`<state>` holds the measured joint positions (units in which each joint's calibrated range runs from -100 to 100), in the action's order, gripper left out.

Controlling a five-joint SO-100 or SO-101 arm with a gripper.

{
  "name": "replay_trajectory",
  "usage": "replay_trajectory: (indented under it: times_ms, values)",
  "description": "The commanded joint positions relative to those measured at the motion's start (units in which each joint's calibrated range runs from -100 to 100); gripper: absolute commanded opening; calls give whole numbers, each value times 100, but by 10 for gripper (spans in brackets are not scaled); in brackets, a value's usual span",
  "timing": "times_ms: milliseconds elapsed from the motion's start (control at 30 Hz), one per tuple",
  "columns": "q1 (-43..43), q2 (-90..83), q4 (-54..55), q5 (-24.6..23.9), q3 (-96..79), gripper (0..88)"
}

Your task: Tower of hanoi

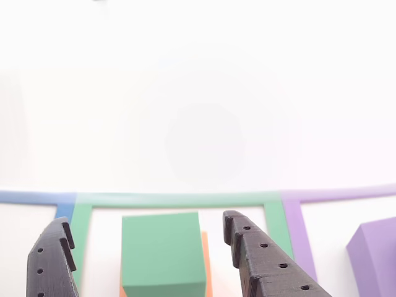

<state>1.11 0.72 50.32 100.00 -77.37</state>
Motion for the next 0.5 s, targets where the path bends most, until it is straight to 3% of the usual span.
replay_trajectory:
  times_ms: [0, 100, 467]
  values:
    - [-99, -1274, -900, 0, 100, 292]
    - [-168, -2171, -2114, 0, 272, 274]
    - [-579, -4695, -7642, 0, 1990, 37]
